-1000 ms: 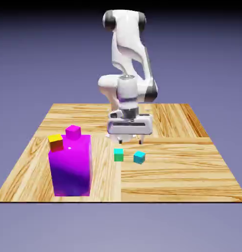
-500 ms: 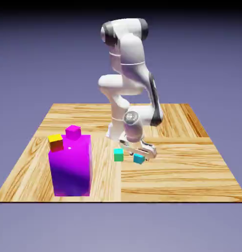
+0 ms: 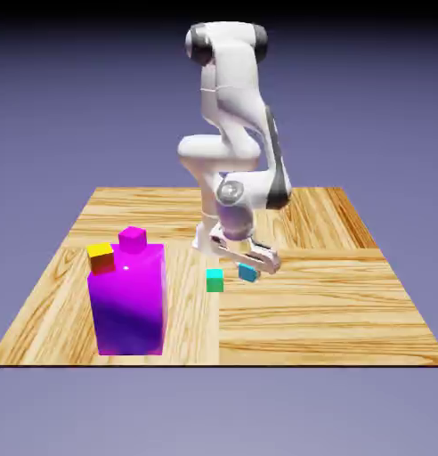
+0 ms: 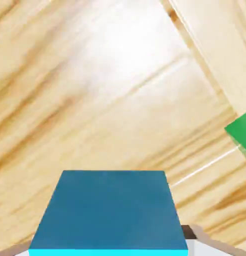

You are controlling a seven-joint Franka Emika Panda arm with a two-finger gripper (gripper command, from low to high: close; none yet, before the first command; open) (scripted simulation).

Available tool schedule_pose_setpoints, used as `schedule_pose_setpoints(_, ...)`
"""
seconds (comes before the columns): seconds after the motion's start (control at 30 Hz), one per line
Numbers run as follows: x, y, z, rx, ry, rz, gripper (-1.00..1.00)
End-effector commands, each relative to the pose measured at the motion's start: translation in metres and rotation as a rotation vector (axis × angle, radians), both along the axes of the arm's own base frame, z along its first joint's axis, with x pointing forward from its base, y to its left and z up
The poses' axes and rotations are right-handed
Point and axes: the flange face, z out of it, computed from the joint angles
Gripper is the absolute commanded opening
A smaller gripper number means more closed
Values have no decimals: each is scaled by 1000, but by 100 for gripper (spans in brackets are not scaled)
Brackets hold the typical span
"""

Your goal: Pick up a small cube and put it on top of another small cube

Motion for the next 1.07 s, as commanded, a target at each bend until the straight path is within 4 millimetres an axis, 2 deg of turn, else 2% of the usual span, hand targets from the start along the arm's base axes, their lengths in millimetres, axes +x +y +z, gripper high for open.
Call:
schedule_pose_setpoints(0.0,12,-6,8,-1,-1,-58,-100)
schedule_pose_setpoints(0.2,76,-81,65,-2,-7,-461,-100)
schedule_pose_setpoints(0.37,107,-162,121,0,-5,-794,-100)
schedule_pose_setpoints(0.53,113,-251,181,4,0,-1126,-100)
schedule_pose_setpoints(0.7,93,-340,246,10,8,-1458,-100)
schedule_pose_setpoints(0.77,93,-342,247,11,8,-1465,-100)
schedule_pose_setpoints(0.9,104,-329,180,11,8,-1465,-100)
schedule_pose_setpoints(0.93,104,-329,180,11,8,-1465,100)
schedule_pose_setpoints(0.97,104,-329,180,11,8,-1465,100)
schedule_pose_setpoints(1.03,99,-336,215,12,8,-1464,100)
